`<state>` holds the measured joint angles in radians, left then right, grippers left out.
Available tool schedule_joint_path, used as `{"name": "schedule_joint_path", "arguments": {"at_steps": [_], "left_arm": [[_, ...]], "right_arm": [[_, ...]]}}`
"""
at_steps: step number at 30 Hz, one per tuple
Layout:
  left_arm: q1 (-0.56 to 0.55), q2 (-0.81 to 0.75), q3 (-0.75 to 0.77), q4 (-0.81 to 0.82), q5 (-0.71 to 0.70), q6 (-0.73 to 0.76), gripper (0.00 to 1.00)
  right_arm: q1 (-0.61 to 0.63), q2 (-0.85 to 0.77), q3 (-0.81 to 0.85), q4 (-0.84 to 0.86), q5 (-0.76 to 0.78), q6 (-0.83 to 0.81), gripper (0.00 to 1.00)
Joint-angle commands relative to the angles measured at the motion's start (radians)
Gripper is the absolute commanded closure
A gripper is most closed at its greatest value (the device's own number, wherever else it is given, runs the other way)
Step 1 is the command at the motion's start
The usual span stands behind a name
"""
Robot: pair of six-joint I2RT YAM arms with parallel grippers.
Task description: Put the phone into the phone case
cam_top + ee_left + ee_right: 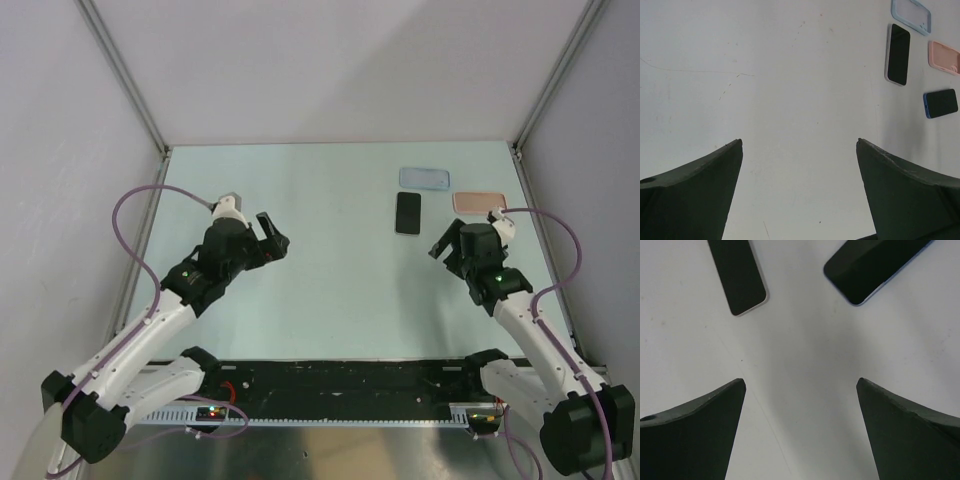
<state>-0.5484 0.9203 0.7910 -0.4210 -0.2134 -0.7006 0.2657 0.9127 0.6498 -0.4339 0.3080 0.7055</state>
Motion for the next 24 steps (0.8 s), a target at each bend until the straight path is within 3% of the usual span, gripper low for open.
{"name": "schedule_joint_path", "arguments": {"at_steps": [1,8,16,24], "left_arm": [[0.004,-0.017,0.043,-0.018,0.01,-0.003,0.02],[0.005,-0.01,0.087,-0.096,0.129,0.036,0.02],[0.006,-0.009,0.112,-0.166,0.163,0.121,0.02],[0.013,-0.012,0.107,-0.173,0.203,0.153,0.02]], "right_arm": [[-0.041,0.014,0.058,-0.047,0.048,0.043,0.0],[-0.213,0.157,0.138,-0.088,0.015,0.062,0.0],[-0.417,0.334,0.222,-0.049,-0.052,0.051,0.0],[-0.496,0.506,0.32,-0.015,-0.047,0.059,0.0]]}}
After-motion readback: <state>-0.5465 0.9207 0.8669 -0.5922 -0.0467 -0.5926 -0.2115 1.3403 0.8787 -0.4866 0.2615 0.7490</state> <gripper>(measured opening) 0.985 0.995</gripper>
